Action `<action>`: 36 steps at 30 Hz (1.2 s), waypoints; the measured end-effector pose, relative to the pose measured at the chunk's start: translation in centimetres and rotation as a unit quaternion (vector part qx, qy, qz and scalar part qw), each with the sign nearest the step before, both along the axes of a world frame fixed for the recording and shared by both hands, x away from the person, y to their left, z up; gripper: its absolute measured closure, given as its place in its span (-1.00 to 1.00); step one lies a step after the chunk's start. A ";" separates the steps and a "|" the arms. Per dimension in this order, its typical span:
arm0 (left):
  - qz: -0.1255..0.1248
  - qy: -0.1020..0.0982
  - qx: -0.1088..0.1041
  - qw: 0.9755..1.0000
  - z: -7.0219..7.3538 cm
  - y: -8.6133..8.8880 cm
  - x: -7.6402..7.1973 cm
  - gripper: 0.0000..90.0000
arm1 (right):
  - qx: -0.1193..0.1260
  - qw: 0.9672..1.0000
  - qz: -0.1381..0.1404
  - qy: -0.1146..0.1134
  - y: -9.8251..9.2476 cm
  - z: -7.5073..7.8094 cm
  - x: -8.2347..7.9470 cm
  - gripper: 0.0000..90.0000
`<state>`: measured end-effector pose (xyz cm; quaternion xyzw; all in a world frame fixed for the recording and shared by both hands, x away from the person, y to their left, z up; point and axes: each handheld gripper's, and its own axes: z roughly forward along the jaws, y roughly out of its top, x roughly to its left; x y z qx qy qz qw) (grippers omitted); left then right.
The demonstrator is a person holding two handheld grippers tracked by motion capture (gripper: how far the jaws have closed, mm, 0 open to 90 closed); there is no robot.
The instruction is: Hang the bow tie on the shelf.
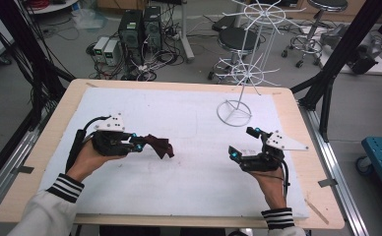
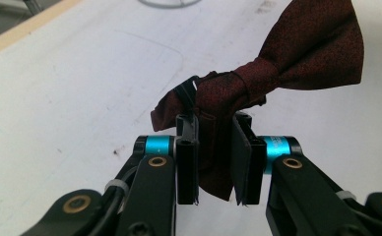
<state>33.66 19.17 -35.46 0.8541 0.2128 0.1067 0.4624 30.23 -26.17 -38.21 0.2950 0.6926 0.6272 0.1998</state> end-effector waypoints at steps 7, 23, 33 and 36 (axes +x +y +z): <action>0.000 -0.005 -0.013 1.000 0.2 -0.6 0.1 0.66 | -0.021 0.999 0.050 0.003 1.6 1.2 0.8 -0.98; -0.004 -0.019 -0.041 0.999 1.2 -3.4 0.6 0.66 | -0.031 0.992 0.122 0.011 5.1 3.5 2.0 -0.97; 0.000 -0.022 -0.053 0.998 1.5 -3.9 0.8 0.66 | -0.026 0.987 0.158 0.024 7.0 4.4 2.5 -0.94; 0.000 -0.026 -0.052 0.998 1.7 -4.3 0.8 0.66 | -0.028 0.984 0.171 0.039 7.6 4.6 2.5 -0.89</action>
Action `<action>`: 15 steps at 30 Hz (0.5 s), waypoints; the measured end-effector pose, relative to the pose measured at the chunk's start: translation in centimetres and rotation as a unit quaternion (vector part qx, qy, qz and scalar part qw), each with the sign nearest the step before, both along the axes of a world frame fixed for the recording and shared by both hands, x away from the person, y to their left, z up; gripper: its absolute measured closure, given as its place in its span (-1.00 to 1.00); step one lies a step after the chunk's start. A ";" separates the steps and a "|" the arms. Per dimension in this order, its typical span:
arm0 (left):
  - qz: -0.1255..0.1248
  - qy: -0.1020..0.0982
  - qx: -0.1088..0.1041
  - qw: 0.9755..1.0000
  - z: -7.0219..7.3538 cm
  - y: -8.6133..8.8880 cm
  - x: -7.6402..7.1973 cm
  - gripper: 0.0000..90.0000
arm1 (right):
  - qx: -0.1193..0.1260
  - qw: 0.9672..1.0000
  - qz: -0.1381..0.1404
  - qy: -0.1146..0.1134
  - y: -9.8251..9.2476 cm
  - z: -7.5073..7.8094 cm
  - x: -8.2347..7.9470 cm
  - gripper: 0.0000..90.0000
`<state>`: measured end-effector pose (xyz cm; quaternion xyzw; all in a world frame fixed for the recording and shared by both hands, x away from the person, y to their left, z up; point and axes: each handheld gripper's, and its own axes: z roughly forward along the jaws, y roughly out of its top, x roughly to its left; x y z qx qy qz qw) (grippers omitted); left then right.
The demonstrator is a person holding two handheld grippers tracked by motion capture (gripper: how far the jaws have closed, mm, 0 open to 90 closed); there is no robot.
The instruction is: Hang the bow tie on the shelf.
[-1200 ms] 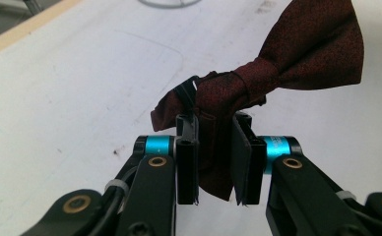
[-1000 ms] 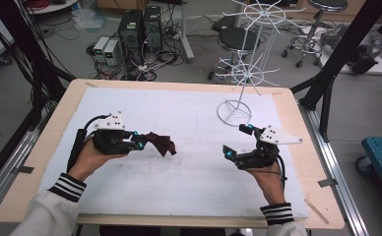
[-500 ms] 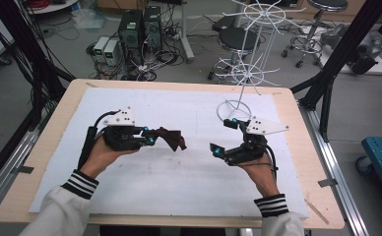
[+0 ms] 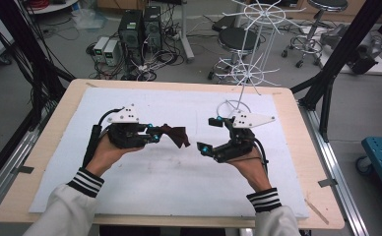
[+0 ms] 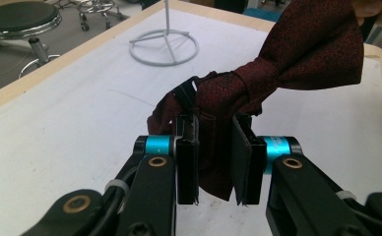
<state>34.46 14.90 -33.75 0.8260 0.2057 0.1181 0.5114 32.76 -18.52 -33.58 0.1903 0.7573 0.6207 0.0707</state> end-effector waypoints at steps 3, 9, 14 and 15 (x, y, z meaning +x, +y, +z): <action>-0.003 -0.004 0.002 1.000 0.2 -0.4 0.0 0.66 | -0.005 1.000 0.009 0.004 0.6 0.3 0.1 -0.85; -0.007 -0.011 0.004 1.000 0.5 -1.2 -0.1 0.66 | -0.007 1.000 0.027 0.008 1.5 0.5 0.3 -0.61; -0.011 -0.015 0.004 1.000 0.6 -1.7 -0.1 0.66 | -0.011 0.999 0.038 0.012 2.0 0.6 0.4 -0.48; -0.010 -0.016 0.003 1.000 0.6 -1.8 -0.1 0.66 | -0.011 0.999 0.037 0.012 2.1 0.6 0.4 -0.46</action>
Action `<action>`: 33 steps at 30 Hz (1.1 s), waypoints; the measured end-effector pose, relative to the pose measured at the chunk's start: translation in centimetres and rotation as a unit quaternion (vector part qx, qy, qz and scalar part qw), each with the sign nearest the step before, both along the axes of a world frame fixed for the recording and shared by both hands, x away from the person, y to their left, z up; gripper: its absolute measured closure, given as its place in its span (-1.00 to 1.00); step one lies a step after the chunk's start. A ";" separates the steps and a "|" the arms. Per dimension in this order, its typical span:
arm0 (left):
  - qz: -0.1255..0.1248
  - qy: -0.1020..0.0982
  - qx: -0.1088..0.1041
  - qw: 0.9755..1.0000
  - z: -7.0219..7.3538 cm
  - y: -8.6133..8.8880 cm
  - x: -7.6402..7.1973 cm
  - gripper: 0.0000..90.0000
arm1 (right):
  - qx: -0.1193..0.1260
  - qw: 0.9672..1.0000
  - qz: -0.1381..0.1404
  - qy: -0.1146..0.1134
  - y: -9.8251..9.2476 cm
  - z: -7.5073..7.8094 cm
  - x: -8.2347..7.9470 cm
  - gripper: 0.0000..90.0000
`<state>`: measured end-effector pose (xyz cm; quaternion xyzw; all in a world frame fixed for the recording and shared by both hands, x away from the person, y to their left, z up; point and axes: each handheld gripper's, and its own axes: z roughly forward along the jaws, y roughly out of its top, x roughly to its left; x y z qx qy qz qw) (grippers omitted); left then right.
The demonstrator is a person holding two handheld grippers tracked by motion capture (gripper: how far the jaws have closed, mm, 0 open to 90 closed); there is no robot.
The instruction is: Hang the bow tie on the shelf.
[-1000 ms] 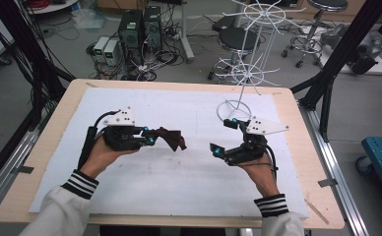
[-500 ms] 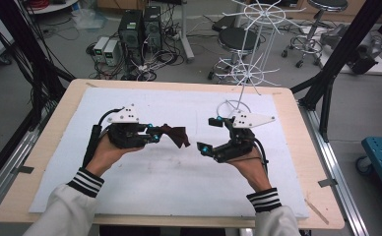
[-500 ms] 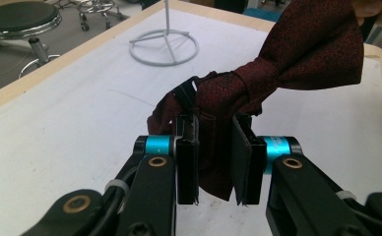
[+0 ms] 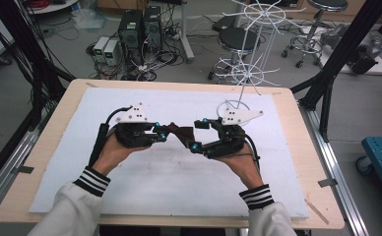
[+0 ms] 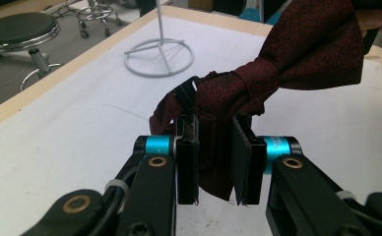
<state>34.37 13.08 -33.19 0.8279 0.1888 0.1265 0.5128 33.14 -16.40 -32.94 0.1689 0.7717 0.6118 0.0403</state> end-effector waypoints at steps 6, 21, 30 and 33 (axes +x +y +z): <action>-0.007 -0.005 -0.001 1.000 0.1 -0.2 -0.1 0.66 | -0.014 1.000 -0.001 -0.001 0.4 -0.1 0.2 -0.06; -0.007 0.002 -0.009 1.000 0.1 0.0 0.1 0.62 | -0.032 0.999 0.017 -0.029 0.5 0.2 -0.1 0.89; 0.021 0.002 -0.031 0.999 -0.3 0.3 0.3 -0.75 | -0.031 0.999 0.007 -0.035 0.0 0.3 -0.1 0.89; 0.015 -0.007 -0.042 0.999 -0.5 0.7 0.1 -0.96 | -0.027 0.999 0.001 -0.034 -0.3 0.4 0.0 0.89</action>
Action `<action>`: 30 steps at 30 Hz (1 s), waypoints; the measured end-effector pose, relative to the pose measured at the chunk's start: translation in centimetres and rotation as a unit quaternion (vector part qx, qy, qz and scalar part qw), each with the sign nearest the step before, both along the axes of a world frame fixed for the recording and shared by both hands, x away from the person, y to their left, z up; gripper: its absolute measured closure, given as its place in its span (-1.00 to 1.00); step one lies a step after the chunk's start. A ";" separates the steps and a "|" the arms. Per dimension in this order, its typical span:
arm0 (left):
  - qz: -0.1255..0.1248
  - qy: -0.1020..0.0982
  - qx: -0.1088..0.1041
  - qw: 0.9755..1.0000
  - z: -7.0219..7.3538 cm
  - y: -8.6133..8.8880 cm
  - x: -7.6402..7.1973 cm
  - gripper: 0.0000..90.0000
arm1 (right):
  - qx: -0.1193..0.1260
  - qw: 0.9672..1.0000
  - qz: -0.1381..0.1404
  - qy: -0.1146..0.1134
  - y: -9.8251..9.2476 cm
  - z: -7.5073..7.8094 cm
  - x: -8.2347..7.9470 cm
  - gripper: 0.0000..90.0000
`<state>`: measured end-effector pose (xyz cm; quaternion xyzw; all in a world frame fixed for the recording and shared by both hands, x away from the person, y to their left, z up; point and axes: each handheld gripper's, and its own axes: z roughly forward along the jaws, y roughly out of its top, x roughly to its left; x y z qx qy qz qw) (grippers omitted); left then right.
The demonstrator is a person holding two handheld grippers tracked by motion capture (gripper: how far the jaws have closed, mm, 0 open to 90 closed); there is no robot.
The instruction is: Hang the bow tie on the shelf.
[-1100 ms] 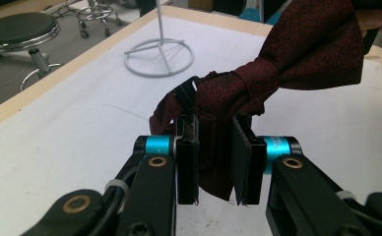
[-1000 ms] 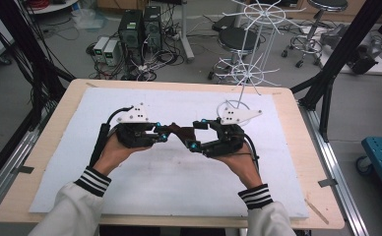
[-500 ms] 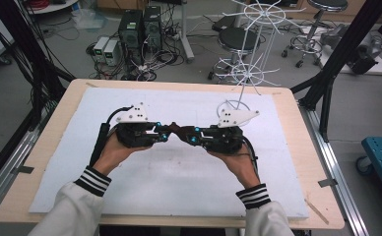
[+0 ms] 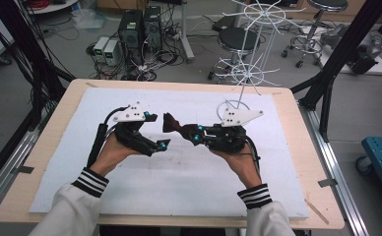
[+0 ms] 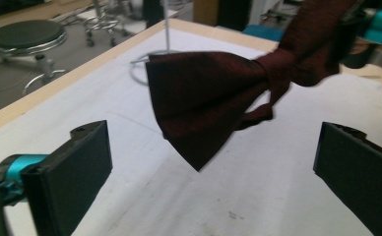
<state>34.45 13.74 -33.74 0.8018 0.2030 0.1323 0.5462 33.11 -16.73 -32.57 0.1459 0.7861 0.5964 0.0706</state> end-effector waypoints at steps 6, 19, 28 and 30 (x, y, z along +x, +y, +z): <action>0.004 -0.004 -0.006 1.000 -0.3 0.9 -0.3 -0.96 | 0.005 1.000 -0.013 -0.002 -0.8 0.2 0.0 0.89; 0.043 -0.017 -0.041 0.998 -1.4 4.6 -1.1 -0.96 | 0.024 0.998 -0.051 -0.009 -2.5 0.4 0.4 0.89; 0.067 -0.045 -0.069 0.994 -3.0 7.6 -2.2 -0.96 | 0.042 0.996 -0.080 -0.011 -4.2 0.8 0.8 0.89; 0.067 -0.056 -0.084 0.993 -3.2 8.3 -2.5 -0.96 | 0.046 0.995 -0.086 -0.014 -4.6 1.0 0.9 0.89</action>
